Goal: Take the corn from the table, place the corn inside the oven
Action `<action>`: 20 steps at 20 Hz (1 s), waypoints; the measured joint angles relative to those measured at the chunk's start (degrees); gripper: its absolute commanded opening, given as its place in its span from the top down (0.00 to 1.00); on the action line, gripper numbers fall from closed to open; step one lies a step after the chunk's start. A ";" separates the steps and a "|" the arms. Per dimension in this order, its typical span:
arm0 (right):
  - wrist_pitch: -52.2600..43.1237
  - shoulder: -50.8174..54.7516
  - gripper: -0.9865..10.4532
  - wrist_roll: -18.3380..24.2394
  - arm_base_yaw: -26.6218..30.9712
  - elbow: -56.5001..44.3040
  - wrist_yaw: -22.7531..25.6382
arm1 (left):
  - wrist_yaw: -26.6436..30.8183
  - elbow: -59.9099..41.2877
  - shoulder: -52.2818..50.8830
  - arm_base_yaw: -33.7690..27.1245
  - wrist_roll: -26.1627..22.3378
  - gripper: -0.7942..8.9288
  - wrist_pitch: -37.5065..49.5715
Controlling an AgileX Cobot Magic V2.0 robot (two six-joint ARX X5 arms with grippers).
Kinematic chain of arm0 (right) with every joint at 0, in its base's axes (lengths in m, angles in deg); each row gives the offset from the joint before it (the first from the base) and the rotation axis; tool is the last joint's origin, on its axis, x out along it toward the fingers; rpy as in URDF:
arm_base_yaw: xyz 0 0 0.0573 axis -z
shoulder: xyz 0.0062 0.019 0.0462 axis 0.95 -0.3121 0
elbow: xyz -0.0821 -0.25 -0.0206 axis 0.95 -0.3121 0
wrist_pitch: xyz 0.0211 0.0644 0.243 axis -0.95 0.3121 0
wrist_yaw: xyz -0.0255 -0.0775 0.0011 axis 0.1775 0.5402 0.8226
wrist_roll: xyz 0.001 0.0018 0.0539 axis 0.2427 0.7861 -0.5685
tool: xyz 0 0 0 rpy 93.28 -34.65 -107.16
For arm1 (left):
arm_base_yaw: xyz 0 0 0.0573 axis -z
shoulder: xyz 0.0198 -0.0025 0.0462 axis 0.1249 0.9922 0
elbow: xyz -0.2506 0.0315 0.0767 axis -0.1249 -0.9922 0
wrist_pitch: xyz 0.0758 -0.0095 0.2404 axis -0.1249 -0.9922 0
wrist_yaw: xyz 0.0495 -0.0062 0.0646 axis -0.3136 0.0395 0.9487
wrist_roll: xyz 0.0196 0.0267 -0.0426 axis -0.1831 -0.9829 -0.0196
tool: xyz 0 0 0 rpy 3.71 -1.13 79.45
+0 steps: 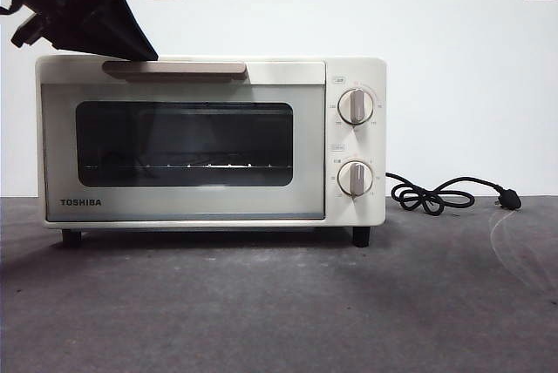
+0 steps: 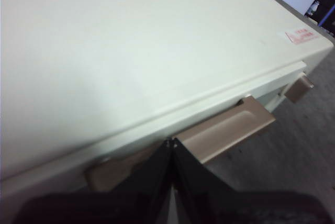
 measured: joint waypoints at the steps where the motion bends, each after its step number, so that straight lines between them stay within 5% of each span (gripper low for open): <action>1: 0.00 0.00 0.92 0.00 0.00 0.00 0.44 | -0.13 0.26 -0.17 0.00 0.00 0.92 -1.27; 12: -0.04 0.00 0.92 1.03 0.00 0.00 3.32 | -3.04 1.36 -1.36 0.46 -0.46 0.92 -13.92; 20: -0.11 0.00 0.92 1.51 0.00 0.00 4.74 | -3.19 -1.09 -0.70 4.48 -2.84 0.92 -32.15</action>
